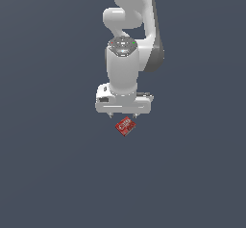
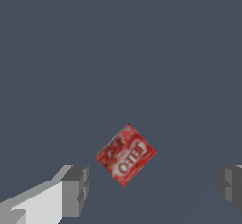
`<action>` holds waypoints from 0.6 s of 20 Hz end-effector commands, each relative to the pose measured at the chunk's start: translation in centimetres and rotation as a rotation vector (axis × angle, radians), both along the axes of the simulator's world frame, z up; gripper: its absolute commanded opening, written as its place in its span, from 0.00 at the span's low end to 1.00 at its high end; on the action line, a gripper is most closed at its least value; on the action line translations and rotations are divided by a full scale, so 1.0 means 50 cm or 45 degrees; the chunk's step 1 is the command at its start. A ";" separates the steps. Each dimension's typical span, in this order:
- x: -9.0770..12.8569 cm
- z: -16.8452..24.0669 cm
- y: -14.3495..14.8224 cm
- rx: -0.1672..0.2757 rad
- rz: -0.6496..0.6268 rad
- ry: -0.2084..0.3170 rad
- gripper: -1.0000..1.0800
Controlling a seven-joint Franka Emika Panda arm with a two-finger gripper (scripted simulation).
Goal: Pick up the object and move it to a goal position.
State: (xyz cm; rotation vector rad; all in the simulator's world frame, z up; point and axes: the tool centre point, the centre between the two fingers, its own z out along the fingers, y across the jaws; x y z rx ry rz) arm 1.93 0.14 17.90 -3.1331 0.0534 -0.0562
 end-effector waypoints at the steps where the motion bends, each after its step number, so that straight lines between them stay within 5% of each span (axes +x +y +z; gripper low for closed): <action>1: 0.000 0.000 0.000 0.000 0.000 0.000 0.96; 12: 0.005 0.012 -0.041 -0.005 -0.001 0.001 0.96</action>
